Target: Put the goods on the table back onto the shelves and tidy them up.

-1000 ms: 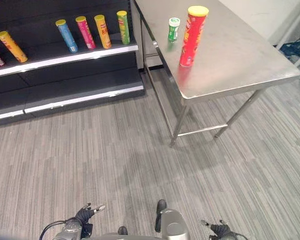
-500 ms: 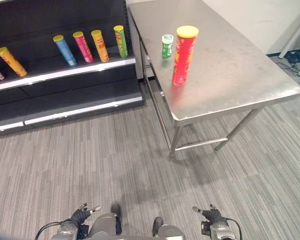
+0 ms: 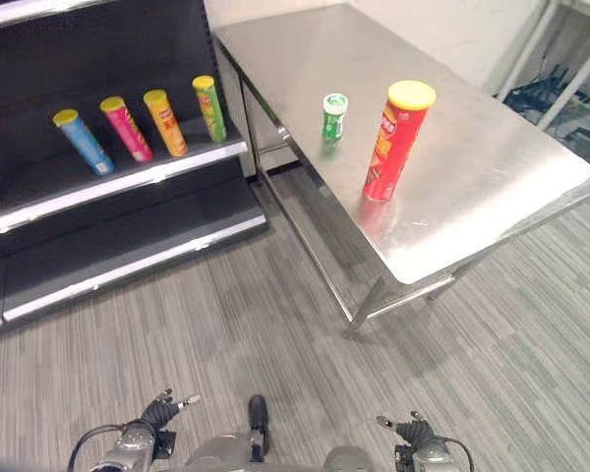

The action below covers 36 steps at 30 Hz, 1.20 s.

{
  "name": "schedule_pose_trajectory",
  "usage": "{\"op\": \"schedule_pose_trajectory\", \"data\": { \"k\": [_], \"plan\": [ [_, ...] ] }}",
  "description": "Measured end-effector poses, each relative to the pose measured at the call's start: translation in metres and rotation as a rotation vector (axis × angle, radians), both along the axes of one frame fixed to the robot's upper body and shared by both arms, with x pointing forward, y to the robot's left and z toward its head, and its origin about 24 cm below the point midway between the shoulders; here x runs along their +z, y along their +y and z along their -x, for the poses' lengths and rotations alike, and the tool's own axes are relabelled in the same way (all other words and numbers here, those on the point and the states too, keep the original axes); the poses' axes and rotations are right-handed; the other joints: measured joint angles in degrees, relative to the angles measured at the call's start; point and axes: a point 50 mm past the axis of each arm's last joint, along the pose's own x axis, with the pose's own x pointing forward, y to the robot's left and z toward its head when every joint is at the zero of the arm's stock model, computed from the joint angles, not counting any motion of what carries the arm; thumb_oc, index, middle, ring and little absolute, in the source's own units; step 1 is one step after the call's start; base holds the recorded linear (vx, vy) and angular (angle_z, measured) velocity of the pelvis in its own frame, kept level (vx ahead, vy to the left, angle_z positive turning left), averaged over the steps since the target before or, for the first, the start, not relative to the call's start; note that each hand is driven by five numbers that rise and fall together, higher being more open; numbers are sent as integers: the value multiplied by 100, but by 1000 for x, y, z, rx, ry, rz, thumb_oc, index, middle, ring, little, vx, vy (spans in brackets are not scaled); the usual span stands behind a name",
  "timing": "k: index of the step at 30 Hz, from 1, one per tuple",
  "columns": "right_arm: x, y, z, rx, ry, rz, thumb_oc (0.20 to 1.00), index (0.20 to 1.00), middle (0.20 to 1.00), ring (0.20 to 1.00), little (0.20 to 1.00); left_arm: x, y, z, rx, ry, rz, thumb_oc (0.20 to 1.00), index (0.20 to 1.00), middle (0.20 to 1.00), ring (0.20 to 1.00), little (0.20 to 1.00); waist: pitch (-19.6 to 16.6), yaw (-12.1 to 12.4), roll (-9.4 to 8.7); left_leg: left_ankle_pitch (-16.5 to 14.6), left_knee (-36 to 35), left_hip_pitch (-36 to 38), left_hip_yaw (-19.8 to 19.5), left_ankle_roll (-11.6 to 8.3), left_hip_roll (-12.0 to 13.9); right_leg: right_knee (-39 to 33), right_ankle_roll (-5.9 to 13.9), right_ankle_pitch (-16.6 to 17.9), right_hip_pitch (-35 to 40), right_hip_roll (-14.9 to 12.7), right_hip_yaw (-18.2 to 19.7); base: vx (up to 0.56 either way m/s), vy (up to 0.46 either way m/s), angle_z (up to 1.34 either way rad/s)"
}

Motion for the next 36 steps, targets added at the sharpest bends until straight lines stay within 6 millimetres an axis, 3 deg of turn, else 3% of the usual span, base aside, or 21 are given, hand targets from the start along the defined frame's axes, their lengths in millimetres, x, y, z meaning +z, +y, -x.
{"op": "schedule_pose_trajectory", "data": {
  "k": [2,4,5,6,7,10,14,17,18,21,23,24,28,31,33,36],
  "plan": [
    [-1,0,3,-11,5,-5,1000,1000,1000,1000,1000,3,2,-6,-3,-20,-8,1000,1000,1000,1000,1000,-20,-71,32,29,-115,59,-28,104,51,-440,137,-117,-373,81,-52,191,97,-9],
    [0,1,0,-26,-5,-11,1000,1000,1000,1000,1000,3,4,-5,2,-8,-17,1000,1000,1000,1000,1000,34,-262,78,54,-116,45,-151,128,203,-1349,146,21,-593,612,61,136,16,26],
    [-2,0,6,-50,6,-14,1000,1000,1000,1000,1000,2,4,-4,1,-3,-14,1000,1000,1000,1000,1000,33,-406,-7,62,-117,100,-213,102,174,-1758,135,298,-644,777,61,86,-16,60],
    [-4,-2,15,-69,26,-13,1000,1000,1000,1000,1000,2,2,-4,0,-6,-9,1000,1000,1000,1000,1000,42,-449,-116,39,-120,174,-276,68,93,-1862,-15,765,-629,764,62,118,-33,61],
    [-6,-6,26,-105,50,-8,1000,1000,1000,1000,1000,0,-3,-3,-1,-8,3,1000,1000,1000,1000,1000,37,-436,-124,10,-118,230,-339,24,89,-1902,-165,914,-544,771,-18,91,-61,27],
    [-2,-19,28,-225,22,0,1000,1000,1000,1000,1000,-4,-5,8,7,13,13,1000,1000,1000,1000,1000,19,-415,-8,-56,-110,187,-305,-259,287,-2282,-289,1024,-481,979,-41,102,-65,-8],
    [14,-54,26,-480,-106,37,1000,1000,1000,1000,1000,-6,-5,18,17,34,13,1000,1000,1000,1000,1000,33,-476,86,-6,-109,180,-307,-399,433,-2665,-373,1190,-288,1139,-86,125,-36,-1],
    [46,-96,22,-652,-312,135,1000,1000,1000,1000,1000,-7,-5,21,21,36,15,1000,1000,1000,1000,1000,41,-583,119,-67,-112,293,-314,-484,443,-2956,-397,1254,-19,1158,-162,84,-13,3],
    [59,-110,18,-669,-365,173,1000,1000,1000,1000,1000,-7,-5,21,28,34,19,1000,1000,1000,1000,1000,41,-620,120,-94,-113,333,-313,-508,443,-3022,-394,1257,57,1159,-167,75,-15,4],
    [136,-146,-13,-638,-722,364,1000,1000,1000,1000,1000,-9,-11,26,67,26,44,1000,1000,1000,1000,1000,56,-775,156,-131,-115,352,-307,-536,433,-3124,-392,1289,118,1150,-167,73,-29,-2],
    [170,-163,-23,-572,-799,489,1000,1000,1000,1000,1000,-9,-14,25,63,18,53,1000,1000,1000,1000,1000,55,-798,156,-133,-114,357,-308,-539,432,-3123,-436,1319,123,1149,-171,43,-48,1],
    [200,-172,-36,-511,-872,563,1000,1000,1000,1000,1000,-9,-16,26,62,17,57,1000,1000,1000,1000,1000,58,-796,148,-133,-114,351,-310,-539,435,-3123,-437,1320,119,1152,-176,44,-62,0],
    [297,-166,-79,-249,-1184,707,1000,1000,1000,1000,1000,-11,-17,30,60,25,63,1000,1000,1000,1000,1000,63,-782,160,-133,-115,370,-324,-542,441,-3125,-424,1310,150,1156,-189,28,-58,3],
    [352,-154,-104,-101,-1341,745,1000,1000,1000,1000,1000,-11,-18,35,52,27,73,1000,1000,1000,1000,1000,56,-656,178,-157,-119,386,-345,-580,440,-3127,-385,1279,189,1154,-211,31,-58,6],
    [377,-141,-119,5,-1429,725,1000,1000,1000,1000,1000,-12,-19,40,48,36,84,1000,1000,1000,1000,1000,55,-551,175,-153,-115,428,-374,-574,438,-3126,-383,1274,246,1155,-257,15,-47,12],
    [387,-124,-132,116,-1464,684,1000,1000,1000,1000,1000,-13,-18,45,47,46,90,1000,1000,1000,1000,1000,51,-455,174,-135,-115,443,-500,-553,423,-3126,-389,1267,324,1146,-362,1,-36,20]
  ]
}}
